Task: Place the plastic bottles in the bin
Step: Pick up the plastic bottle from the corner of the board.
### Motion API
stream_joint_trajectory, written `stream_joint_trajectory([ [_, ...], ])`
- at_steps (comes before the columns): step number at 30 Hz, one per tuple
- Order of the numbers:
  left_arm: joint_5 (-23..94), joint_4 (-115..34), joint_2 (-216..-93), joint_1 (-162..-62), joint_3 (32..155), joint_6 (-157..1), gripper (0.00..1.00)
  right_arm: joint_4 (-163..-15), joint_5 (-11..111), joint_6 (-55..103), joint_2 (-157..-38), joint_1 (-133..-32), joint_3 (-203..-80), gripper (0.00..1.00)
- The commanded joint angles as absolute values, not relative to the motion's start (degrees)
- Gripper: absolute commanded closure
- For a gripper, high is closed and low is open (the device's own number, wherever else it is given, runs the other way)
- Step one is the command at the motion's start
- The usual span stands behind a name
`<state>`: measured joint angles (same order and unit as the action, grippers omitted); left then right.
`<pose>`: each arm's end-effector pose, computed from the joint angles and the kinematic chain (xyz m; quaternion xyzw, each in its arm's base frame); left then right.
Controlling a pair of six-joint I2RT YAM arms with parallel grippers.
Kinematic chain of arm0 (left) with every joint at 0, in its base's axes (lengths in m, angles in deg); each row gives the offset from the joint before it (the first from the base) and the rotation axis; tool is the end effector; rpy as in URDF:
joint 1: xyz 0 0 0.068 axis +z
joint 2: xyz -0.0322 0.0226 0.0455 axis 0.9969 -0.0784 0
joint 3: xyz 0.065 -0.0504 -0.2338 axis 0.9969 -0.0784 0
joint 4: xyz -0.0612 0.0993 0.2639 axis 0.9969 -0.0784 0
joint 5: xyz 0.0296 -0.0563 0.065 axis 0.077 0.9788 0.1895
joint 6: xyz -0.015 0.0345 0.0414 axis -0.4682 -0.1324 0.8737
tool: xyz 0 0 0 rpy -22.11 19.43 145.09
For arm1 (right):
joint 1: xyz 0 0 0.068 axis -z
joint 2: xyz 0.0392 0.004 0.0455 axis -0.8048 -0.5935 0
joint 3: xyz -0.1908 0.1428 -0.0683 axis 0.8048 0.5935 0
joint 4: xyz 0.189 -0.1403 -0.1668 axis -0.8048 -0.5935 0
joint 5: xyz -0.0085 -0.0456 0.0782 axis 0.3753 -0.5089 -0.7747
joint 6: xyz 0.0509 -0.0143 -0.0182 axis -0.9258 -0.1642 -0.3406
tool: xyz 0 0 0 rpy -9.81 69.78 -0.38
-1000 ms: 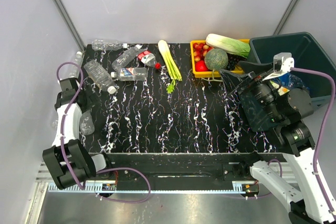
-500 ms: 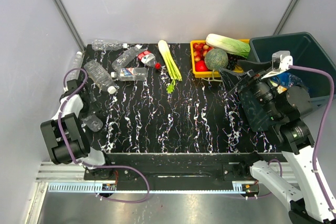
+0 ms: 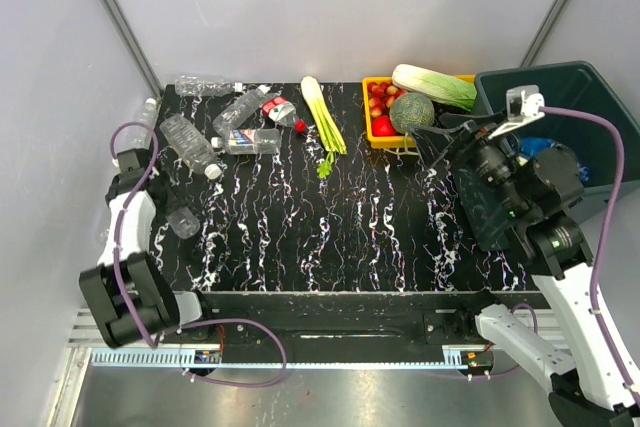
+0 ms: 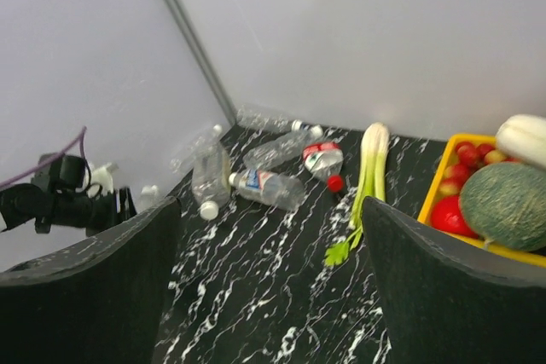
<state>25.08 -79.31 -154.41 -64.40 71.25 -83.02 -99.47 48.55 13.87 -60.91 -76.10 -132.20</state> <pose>0.2669 0.1046 0.1828 -0.3202 0.9148 0.0264 0.2450 0.1729 0.0781 0.4609 -0.0897 0.6304 0.3067 0.7075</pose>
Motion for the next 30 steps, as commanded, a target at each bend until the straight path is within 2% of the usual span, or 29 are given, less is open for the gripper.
stream_joint_trajectory([
  [1, 34.9, -78.1, -144.9, -64.7, 73.6, -82.9, 0.51, -102.3, 43.8, 9.8, -64.4, -76.1, -134.5, 0.11],
  [6, 40.4, -77.9, -136.1, -66.3, 73.6, -83.8, 0.52, -103.0, 42.9, 6.8, -66.8, -76.2, -134.5, 0.14],
  [13, 55.4, -71.3, -125.4, -72.3, 68.8, -88.0, 0.53, -106.0, 42.2, 5.2, -72.9, -80.7, -135.7, 0.18],
  [16, 61.2, -67.6, -123.7, -80.3, 66.9, -90.0, 0.55, -106.7, 44.7, 6.8, -76.0, -86.4, -137.2, 0.18],
  [21, 62.0, -58.8, -122.8, -96.1, 63.5, -90.2, 0.55, -104.5, 38.8, 5.4, -80.0, -90.4, -138.4, 0.22],
  [26, 66.4, -56.2, -126.8, -102.5, 61.9, -86.5, 0.55, -103.7, 36.2, 3.3, -82.7, -90.8, -136.9, 0.25],
  [30, 67.5, -62.3, -127.0, -104.7, 63.9, -80.7, 0.54, -101.6, 31.8, 0.1, -85.8, -90.9, -136.3, 0.26],
])
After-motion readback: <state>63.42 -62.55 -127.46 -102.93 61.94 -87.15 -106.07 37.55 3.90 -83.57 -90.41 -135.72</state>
